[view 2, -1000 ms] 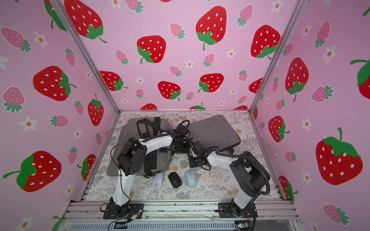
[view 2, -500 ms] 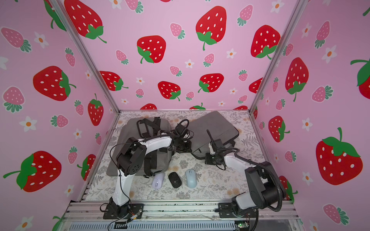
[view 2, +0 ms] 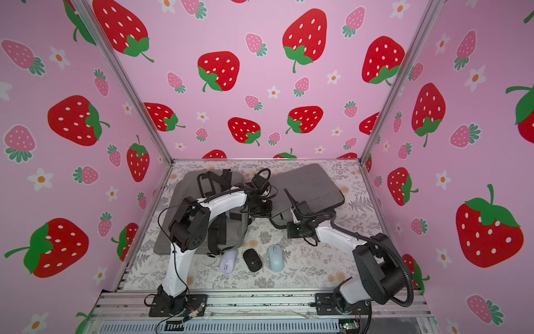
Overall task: Put the mouse into the laptop bag
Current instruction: Unzip the zipper on the zippered laptop bag.
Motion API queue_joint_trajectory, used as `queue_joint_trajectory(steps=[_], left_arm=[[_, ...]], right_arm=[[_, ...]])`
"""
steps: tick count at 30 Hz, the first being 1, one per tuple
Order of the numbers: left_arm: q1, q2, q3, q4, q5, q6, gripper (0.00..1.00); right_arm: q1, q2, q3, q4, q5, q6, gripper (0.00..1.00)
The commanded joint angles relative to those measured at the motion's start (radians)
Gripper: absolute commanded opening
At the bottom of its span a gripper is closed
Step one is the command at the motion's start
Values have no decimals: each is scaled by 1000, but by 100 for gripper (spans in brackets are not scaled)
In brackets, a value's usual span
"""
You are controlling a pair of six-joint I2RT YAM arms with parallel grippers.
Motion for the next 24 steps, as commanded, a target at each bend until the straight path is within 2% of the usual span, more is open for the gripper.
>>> queue_joint_trajectory(steps=[1,3,6,10,15,18,23,24], left_arm=[[14,-48,13,-49,-101,19,48],[6,-91,-31,-53,-102,8,58],[-12,-146,-112,-58,-105,-15,65],[-48,-180,-208,-39,-98,-58,66],[-87,-160,-244,41,-53,-108,61],[-100,-114,-199,41,-45,-113,49],[-98,-87,-165,37,-57,-112,1],[-96,-92,-166,36,-62,-108,0]], right_arm=[[38,70,4,9,-46,82,0],[38,114,26,32,-59,83,0],[38,157,63,53,-71,67,0],[35,183,107,58,-76,42,0],[31,189,120,60,-86,35,0],[28,183,109,58,-92,39,0],[3,147,64,27,-78,44,0],[-13,136,51,14,-74,44,0]])
